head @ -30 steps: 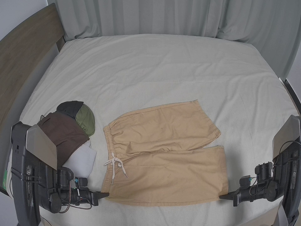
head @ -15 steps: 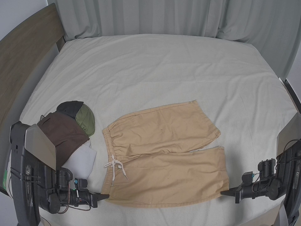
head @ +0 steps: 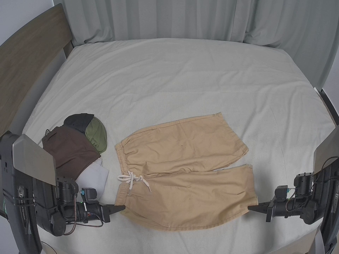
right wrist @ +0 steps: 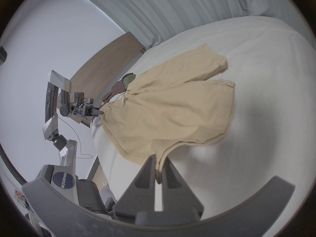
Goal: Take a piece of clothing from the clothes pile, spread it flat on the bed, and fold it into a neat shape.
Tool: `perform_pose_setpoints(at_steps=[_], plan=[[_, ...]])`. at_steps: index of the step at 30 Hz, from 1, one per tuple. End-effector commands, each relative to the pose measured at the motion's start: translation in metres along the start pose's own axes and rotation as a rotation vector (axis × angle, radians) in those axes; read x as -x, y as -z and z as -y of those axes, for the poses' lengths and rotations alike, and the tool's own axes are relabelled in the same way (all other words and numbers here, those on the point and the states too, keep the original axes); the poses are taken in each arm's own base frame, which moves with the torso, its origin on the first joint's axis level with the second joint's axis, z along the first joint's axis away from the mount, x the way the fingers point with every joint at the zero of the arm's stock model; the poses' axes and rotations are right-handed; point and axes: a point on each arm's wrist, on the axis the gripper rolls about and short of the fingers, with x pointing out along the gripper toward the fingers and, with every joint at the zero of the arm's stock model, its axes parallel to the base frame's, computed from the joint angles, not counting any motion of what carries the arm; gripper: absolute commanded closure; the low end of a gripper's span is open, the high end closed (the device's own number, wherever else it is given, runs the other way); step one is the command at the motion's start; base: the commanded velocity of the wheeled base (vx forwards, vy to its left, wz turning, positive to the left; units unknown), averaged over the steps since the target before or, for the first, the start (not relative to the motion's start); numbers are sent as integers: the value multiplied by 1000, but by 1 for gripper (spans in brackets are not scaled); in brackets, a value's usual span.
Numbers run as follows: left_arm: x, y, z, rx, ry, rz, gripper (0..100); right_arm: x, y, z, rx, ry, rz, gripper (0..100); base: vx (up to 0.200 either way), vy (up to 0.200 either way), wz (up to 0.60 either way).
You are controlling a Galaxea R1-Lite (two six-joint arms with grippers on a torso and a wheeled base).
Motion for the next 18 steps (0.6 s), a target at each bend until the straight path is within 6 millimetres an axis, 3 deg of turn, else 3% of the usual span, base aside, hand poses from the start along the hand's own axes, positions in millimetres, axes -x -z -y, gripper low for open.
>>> perform_pose_setpoints(at_steps=[1, 18], plan=[[1, -11, 5, -34, 14, 45, 100, 6, -9, -7, 11, -12, 33, 100, 0, 0, 0], [2, -25, 7, -22, 16, 101, 100, 7, -26, -6, -1, -15, 102, 100, 0, 0, 0]])
